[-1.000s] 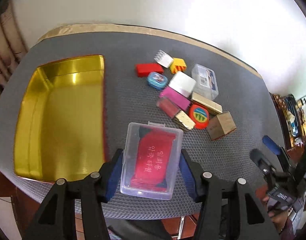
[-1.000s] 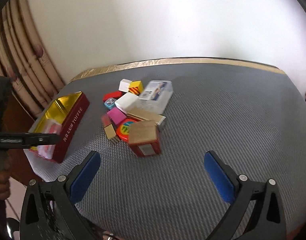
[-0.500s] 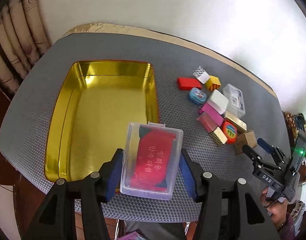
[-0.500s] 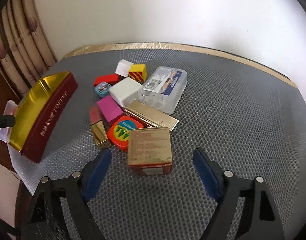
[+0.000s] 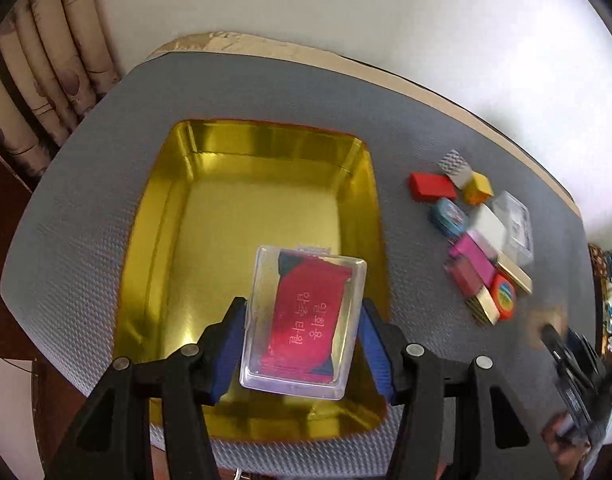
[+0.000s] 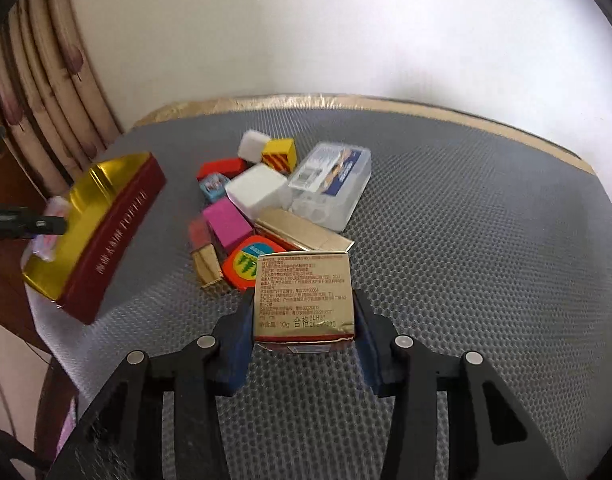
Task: Organize rigid objects
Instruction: 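Carry the clear box into the tin and release it with the left gripper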
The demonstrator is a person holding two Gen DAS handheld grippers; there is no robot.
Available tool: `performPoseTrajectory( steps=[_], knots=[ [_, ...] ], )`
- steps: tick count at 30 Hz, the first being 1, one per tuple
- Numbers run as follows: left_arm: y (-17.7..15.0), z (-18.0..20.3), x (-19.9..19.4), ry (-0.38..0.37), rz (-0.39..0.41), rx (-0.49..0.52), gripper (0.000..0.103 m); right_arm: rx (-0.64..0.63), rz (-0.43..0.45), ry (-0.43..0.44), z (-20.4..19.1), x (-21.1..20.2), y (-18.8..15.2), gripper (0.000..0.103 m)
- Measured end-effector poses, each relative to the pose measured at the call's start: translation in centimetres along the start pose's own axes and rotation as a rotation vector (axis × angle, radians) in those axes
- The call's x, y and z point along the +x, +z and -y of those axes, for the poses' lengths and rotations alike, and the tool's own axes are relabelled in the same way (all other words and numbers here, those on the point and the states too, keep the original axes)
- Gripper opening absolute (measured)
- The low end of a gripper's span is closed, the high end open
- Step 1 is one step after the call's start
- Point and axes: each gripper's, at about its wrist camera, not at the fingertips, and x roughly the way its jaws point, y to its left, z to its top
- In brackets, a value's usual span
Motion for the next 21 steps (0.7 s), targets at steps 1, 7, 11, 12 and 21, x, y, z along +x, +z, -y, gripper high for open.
performPoseTrajectory(
  steps=[1,7,11,12,21],
  knots=[
    [0.5,-0.3,0.3,0.015,0.003,-0.001,0.056,0.006,0.007,0.010,0.1,-0.5,0.0,0.042],
    [4.3,-1.7,3.9,0.103,-0.017,0.004,0.056,0.019,0.037,0.041,0.0,-2.4,0.2,0.042],
    [6.5,-2.6,6.1,0.120,-0.023,0.000,0.057,0.027,0.041,0.059,-0.3,-2.8,0.4,0.042],
    [6.9,-2.8,6.6,0.127,-0.029,0.007,0.057,0.025,0.043,0.060,-0.4,-2.9,0.5,0.042],
    [8.0,-3.6,7.6,0.161,0.009,0.043,0.058,-0.004,0.048,0.076,-1.9,-3.1,1.0,0.042]
  ],
)
